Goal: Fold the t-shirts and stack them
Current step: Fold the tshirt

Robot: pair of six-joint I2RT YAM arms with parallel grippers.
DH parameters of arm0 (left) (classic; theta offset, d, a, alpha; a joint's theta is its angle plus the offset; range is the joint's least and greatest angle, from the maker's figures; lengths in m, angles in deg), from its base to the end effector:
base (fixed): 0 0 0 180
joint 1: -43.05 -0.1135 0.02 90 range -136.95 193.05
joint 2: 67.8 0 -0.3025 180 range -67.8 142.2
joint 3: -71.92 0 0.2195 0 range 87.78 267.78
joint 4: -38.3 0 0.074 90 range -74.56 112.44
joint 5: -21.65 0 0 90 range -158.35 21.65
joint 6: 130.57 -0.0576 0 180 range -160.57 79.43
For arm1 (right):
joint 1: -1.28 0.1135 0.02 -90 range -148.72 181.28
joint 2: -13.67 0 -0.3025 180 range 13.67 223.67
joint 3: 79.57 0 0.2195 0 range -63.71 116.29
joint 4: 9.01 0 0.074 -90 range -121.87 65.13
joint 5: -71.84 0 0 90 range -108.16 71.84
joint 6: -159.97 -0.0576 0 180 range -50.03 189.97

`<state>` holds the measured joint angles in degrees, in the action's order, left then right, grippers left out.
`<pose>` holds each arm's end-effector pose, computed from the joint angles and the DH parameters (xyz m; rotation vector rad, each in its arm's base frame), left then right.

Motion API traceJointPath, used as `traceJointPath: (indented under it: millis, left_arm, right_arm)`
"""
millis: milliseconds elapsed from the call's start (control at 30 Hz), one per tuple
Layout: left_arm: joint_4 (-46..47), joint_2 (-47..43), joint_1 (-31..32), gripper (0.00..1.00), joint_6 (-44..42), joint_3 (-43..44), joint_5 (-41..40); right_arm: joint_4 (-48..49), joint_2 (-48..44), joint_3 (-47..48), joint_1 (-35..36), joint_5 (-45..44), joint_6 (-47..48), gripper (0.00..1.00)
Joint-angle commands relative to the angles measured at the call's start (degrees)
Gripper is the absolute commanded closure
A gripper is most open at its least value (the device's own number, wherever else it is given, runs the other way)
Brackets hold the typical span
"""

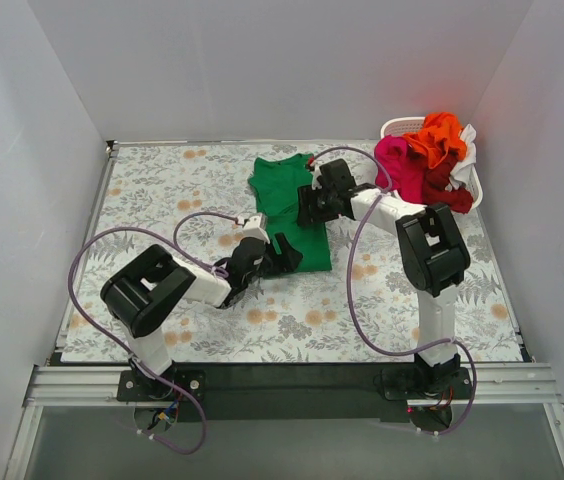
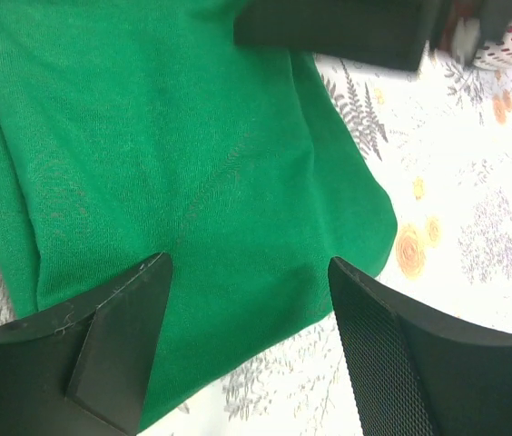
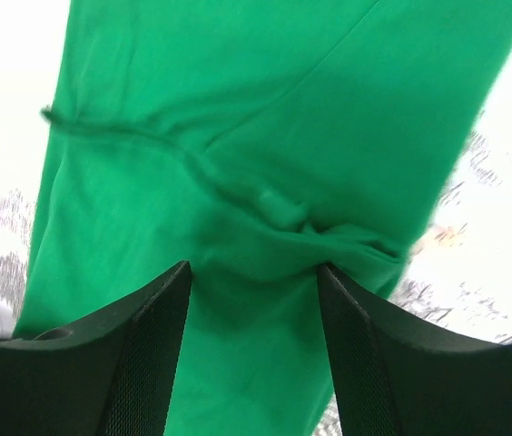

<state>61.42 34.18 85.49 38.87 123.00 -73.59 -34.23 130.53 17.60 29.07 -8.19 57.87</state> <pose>0.2526 -0.2238 0.1778 -0.7858 2.1493 -1.1559 0.3987 0.2214 0.2171 -0.4145 2.3701 0.5377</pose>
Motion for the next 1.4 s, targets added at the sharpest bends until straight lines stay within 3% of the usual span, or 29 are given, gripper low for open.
traceJointPath:
  millis: [0,167,333,667,867,1133,1367]
  left_arm:
    - [-15.8,1.2,1.6,0.35,1.1,-7.3,-0.7]
    - [-16.7,-1.2,2.3,0.35,1.9,-11.1,-1.5]
    - [-17.8,-5.1,3.1,0.35,2.2,-13.7,-2.1]
    - [-31.8,-29.9,7.0,0.33,-0.6,-7.6,-7.1]
    - [-40.7,-39.0,7.7,0.31,2.9,-9.3,-13.4]
    - [-44.9,-37.8,7.8,0.29,10.0,-14.0,-16.5]
    - [-45.9,-38.2,7.8,0.29,10.2,-15.4,-18.5]
  right_arm:
    - [-1.3,1.1,5.0,0.1,-3.1,0.4,0.48]
    - [-2.1,0.3,5.5,0.5,-4.4,0.5,0.48]
    - [-1.9,-6.2,-0.4,1.4,-6.2,0.4,0.48]
    - [3.5,-33.6,-29.3,7.7,-9.7,-5.9,0.47]
    - [5.7,-41.6,-39.7,14.3,-11.5,-11.2,0.46]
    - [7.6,-39.8,-41.8,16.4,-13.9,-13.2,0.45]
    - [8.8,-33.5,-42.4,17.1,-14.2,-14.2,0.45]
